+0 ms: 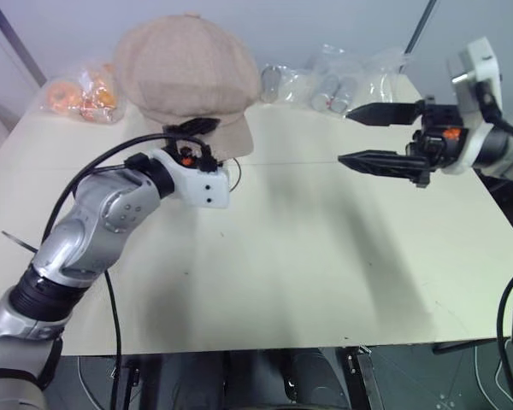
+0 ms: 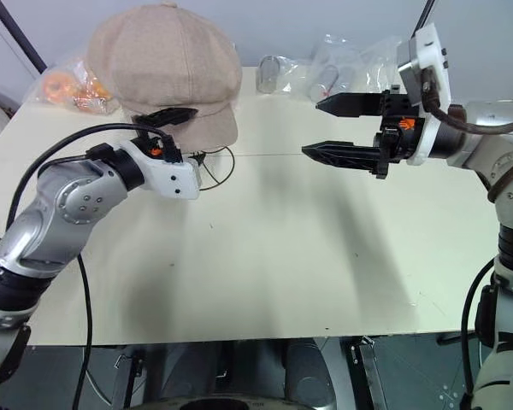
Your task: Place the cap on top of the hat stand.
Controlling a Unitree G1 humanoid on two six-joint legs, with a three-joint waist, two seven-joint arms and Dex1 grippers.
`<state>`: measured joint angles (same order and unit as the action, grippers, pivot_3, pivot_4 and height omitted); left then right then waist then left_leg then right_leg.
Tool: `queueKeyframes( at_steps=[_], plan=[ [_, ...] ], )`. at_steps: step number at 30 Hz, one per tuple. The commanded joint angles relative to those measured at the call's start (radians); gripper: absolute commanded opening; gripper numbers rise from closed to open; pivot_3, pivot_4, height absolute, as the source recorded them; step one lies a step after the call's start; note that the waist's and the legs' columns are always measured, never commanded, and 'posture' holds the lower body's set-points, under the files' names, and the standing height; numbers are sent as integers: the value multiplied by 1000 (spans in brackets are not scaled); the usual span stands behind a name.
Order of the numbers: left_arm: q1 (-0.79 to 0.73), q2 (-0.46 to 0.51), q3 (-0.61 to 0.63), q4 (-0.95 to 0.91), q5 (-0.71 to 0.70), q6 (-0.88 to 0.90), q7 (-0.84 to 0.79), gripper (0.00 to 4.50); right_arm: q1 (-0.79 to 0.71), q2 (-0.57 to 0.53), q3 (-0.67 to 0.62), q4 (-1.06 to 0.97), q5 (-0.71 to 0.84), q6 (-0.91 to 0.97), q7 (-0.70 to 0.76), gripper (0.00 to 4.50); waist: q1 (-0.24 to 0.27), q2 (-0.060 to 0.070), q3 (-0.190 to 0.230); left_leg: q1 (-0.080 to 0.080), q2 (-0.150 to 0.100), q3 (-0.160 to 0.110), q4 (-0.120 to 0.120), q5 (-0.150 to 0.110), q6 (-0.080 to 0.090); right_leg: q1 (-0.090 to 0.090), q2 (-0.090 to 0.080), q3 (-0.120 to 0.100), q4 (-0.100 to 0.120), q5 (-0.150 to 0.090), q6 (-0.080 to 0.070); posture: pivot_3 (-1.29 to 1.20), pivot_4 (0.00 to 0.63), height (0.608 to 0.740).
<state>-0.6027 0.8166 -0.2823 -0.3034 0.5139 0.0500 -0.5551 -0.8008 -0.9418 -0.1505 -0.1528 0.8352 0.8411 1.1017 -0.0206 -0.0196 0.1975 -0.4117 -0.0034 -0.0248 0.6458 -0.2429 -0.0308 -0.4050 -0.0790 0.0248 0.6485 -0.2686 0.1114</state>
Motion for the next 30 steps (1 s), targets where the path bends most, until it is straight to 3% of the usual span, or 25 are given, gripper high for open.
queueKeyframes(
  at_steps=[1, 4, 6, 13, 17, 30],
  plan=[
    [-10, -5, 45, -2, 17, -33, 17, 2254, -38, -3, -54, -22, 41, 12, -8, 4500, 6, 0, 0, 0, 0, 0, 0, 0, 0, 0, 0, 0, 0, 0, 0, 0, 150, 740],
    [-1, -15, 71, 4, 8, -49, 27, 673, -39, -1, -58, -22, 45, 16, -15, 4500, 10, 0, 0, 0, 0, 0, 0, 0, 0, 0, 0, 0, 0, 0, 0, 0, 150, 740],
    [6, -20, 95, 10, -5, -70, 39, 48, -35, 1, -57, -26, 41, 12, -19, 4500, 10, 0, 0, 0, 0, 0, 1, 0, 0, 0, -1, 0, 0, 0, 0, 0, 150, 740],
    [-2, -43, 265, 117, -199, -272, 122, 48, -41, 5, -44, -4, 18, -8, -17, 4500, 6, 0, 0, 0, 1, -1, 1, 0, 0, 0, -1, 0, 0, 0, 0, 0, 150, 740],
    [-19, -10, 337, 269, -387, -476, 54, 48, -55, 12, -26, 14, -9, -23, -16, 4500, 8, 0, 0, 0, 1, -2, 1, 0, 0, 0, -1, 0, 1, 0, 0, 0, 150, 740],
    [-7, 107, 372, 596, -589, -907, -155, 48, -74, -5, -9, 60, -53, -32, 45, 4500, 6, 0, 0, 0, 0, 1, 1, 0, 0, 0, -1, 0, 1, 0, 0, 0, 150, 740]
  ],
)
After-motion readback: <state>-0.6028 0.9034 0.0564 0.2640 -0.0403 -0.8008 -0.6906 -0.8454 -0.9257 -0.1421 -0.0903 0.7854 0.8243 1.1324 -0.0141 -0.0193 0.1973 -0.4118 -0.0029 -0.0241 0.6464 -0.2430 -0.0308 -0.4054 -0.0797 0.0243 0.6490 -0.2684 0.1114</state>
